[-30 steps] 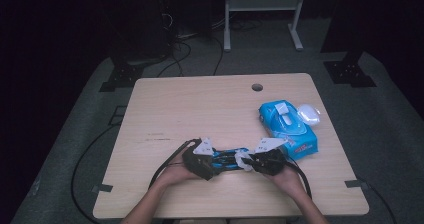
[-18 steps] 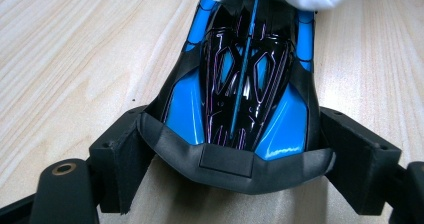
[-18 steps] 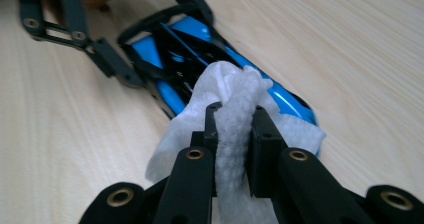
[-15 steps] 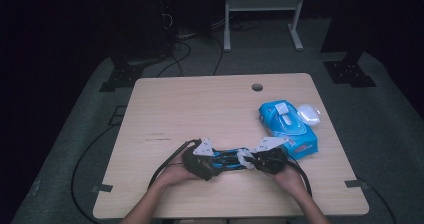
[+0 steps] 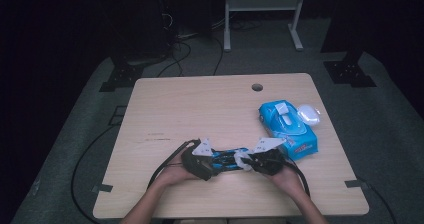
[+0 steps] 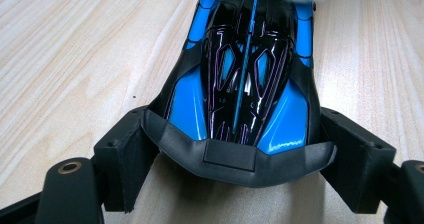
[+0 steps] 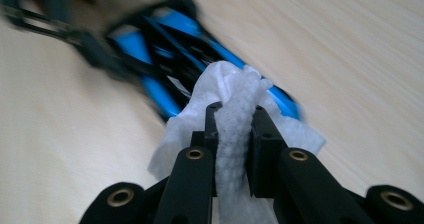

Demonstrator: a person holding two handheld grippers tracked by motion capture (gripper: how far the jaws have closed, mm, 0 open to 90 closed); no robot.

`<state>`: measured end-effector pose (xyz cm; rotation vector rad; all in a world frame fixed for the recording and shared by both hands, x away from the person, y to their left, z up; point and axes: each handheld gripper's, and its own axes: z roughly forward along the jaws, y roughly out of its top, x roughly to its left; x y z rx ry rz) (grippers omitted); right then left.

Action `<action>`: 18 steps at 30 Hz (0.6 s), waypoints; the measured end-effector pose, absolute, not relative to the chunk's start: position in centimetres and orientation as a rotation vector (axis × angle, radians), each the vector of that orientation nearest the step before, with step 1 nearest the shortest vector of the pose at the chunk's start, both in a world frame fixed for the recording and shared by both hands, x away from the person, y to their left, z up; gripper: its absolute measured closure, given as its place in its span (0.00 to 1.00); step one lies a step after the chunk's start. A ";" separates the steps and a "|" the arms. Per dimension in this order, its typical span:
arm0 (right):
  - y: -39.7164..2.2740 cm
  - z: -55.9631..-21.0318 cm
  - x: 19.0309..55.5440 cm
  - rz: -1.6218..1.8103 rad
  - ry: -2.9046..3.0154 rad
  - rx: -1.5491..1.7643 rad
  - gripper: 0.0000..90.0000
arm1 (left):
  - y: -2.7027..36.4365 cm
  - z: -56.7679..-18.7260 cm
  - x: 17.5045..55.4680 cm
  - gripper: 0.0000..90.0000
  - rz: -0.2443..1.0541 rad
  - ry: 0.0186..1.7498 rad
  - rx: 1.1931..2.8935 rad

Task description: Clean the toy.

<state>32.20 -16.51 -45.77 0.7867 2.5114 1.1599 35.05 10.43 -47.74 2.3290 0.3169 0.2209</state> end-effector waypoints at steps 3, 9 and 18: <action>-17.5 -46.0 32.6 1.152 2.501 0.858 0.90 | 10.3 -47.7 35.1 0.24 0.217 0.319 2.328; -14.2 -45.6 31.9 1.251 2.523 0.736 0.90 | 10.5 -47.8 35.1 0.24 0.210 0.324 2.321; -10.6 -45.3 32.0 1.257 2.570 0.633 0.90 | 10.3 -47.8 34.9 0.25 0.220 0.328 2.322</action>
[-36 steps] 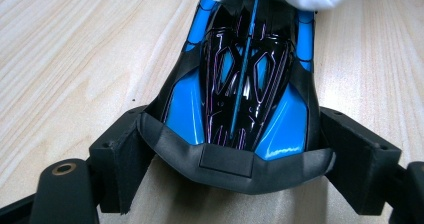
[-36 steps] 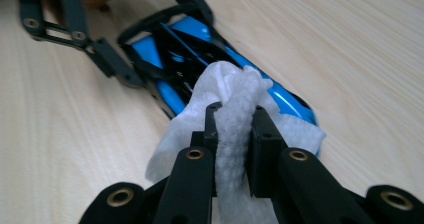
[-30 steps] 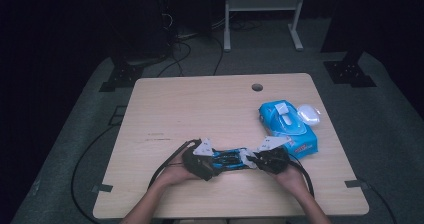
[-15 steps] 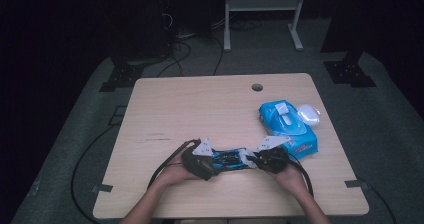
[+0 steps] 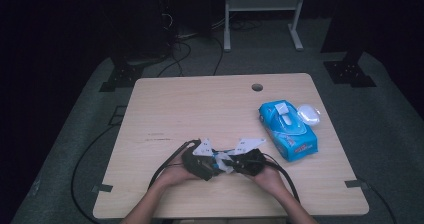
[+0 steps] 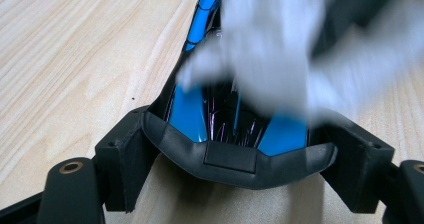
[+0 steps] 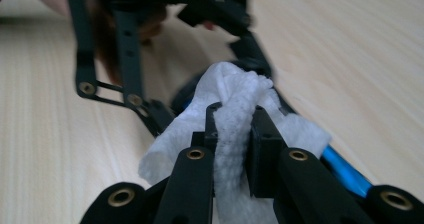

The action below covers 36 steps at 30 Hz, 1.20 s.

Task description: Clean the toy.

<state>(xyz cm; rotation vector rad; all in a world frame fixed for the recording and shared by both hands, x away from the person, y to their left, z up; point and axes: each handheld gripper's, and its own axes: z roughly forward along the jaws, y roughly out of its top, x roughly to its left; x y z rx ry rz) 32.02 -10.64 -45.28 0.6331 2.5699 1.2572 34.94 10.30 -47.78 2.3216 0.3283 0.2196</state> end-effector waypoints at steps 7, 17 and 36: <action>-9.1 -45.5 32.3 1.258 2.598 0.581 0.90 | 10.5 -47.8 35.0 0.25 0.212 0.329 2.313; -8.2 -45.7 32.0 1.270 2.594 0.564 0.91 | 10.4 -47.8 34.9 0.25 0.217 0.332 2.318; -15.2 -45.6 31.3 1.149 2.506 0.697 0.91 | 10.7 -47.9 34.9 0.26 0.212 0.331 2.313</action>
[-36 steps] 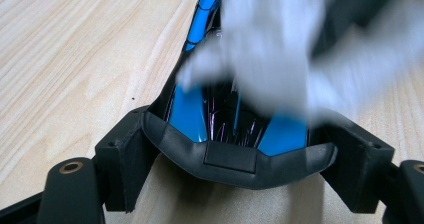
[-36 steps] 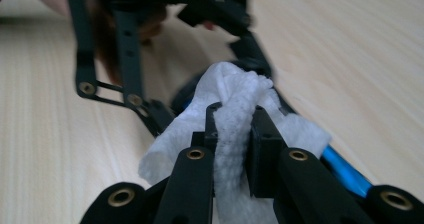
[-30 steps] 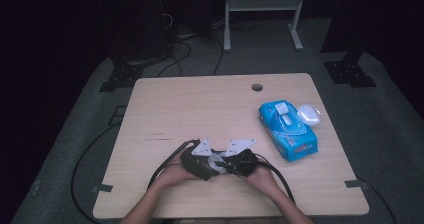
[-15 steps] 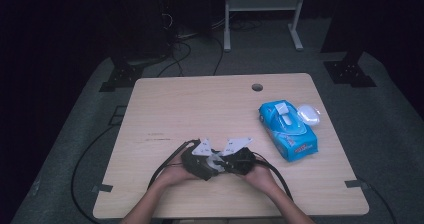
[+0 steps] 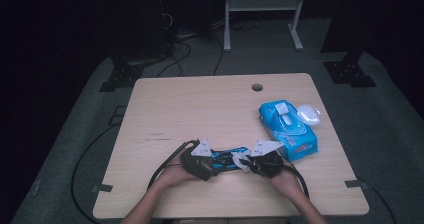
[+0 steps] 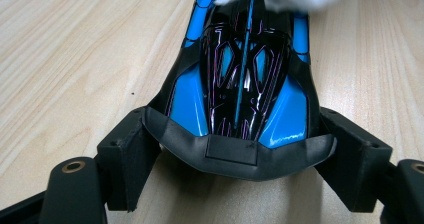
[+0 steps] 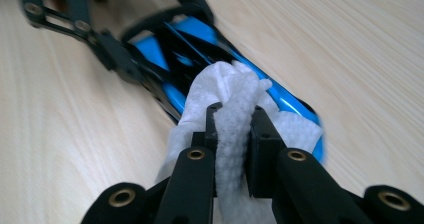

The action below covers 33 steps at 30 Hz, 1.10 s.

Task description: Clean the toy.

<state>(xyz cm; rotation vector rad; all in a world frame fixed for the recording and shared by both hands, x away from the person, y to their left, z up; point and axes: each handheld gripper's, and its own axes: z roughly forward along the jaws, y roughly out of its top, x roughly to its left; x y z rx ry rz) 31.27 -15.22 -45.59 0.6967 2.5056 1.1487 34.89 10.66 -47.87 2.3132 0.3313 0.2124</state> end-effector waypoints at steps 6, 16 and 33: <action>-12.1 -45.4 30.9 1.177 2.544 0.592 0.91 | 10.8 -47.9 34.8 0.26 0.209 0.340 2.307; -17.9 -46.2 32.8 1.093 2.462 0.832 0.91 | 10.8 -47.8 34.8 0.26 0.214 0.334 2.316; -17.4 -46.3 33.8 1.191 2.427 0.912 0.91 | 10.8 -47.9 34.8 0.26 0.207 0.343 2.311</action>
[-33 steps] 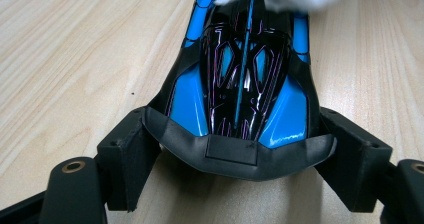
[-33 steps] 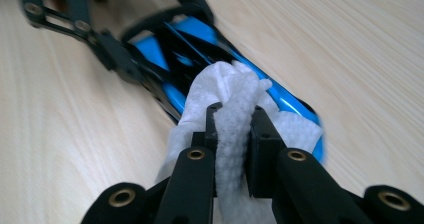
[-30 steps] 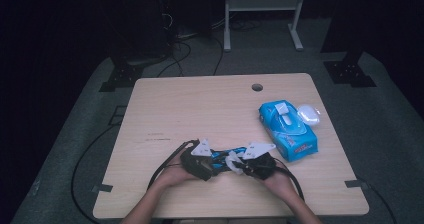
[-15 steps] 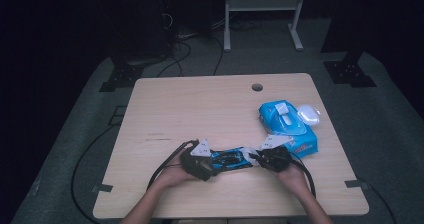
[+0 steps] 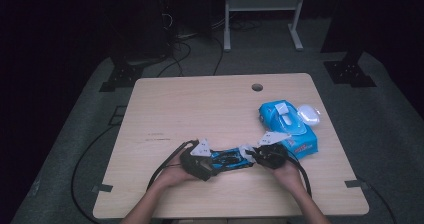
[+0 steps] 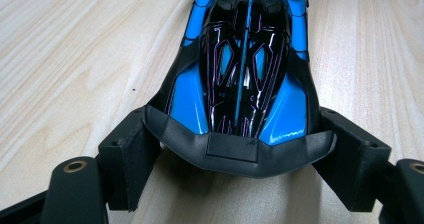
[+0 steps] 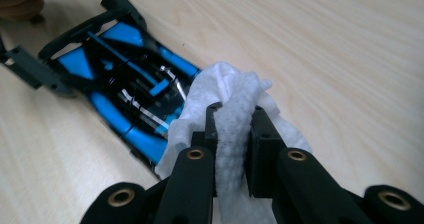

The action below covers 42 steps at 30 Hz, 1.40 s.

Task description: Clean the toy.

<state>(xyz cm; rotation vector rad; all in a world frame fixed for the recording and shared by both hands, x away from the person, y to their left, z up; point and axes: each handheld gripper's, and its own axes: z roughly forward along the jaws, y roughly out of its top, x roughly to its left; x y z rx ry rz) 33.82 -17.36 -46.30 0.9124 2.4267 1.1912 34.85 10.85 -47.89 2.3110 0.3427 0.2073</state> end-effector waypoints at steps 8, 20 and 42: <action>-15.6 -46.1 34.9 1.190 2.436 0.853 0.91 | 10.8 -47.9 34.8 0.26 0.207 0.344 2.311; -16.2 -46.3 34.9 1.200 2.409 0.923 0.91 | 10.9 -47.9 34.9 0.26 0.196 0.350 2.306; -18.4 -46.3 34.3 1.146 2.440 1.020 0.91 | 10.9 -47.9 34.9 0.27 0.203 0.344 2.308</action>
